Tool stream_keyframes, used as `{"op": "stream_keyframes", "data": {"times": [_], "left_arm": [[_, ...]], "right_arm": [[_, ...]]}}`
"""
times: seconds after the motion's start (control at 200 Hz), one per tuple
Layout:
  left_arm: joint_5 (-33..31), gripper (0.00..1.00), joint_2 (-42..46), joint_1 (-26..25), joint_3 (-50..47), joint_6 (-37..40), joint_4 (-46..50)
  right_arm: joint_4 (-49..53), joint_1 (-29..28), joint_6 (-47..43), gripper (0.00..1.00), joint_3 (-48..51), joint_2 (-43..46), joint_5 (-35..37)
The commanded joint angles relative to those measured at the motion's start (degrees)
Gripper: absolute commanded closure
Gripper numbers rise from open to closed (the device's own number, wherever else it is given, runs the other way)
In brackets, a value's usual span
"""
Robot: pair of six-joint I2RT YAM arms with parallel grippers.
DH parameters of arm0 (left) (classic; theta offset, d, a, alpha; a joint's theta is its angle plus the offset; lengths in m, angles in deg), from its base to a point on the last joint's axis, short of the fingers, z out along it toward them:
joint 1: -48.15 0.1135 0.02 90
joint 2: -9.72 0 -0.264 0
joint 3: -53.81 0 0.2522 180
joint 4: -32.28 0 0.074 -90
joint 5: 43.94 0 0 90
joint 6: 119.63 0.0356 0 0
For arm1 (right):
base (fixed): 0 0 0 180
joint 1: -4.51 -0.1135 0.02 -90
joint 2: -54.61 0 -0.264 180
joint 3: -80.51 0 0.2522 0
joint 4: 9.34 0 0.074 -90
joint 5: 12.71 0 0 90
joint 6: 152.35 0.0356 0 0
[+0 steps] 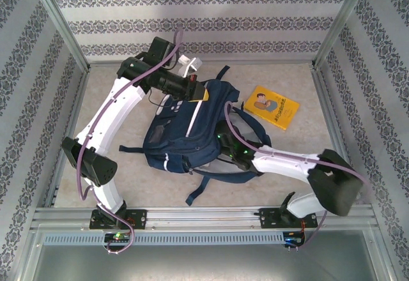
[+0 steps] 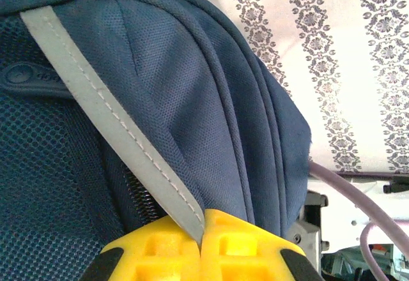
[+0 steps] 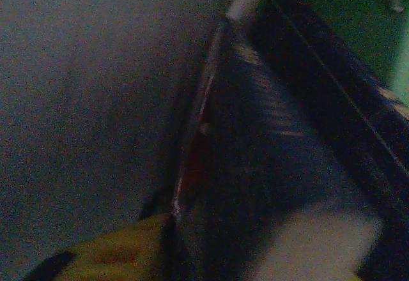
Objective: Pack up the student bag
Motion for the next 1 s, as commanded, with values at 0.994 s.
{"op": "stream_keyframes", "data": {"times": [0.994], "left_arm": [[-28.2, 1.0, 13.9, 6.3, -26.9, -8.3, -15.3]], "right_arm": [[34.1, 0.1, -13.4, 0.16, 13.1, 51.5, 25.4]]}}
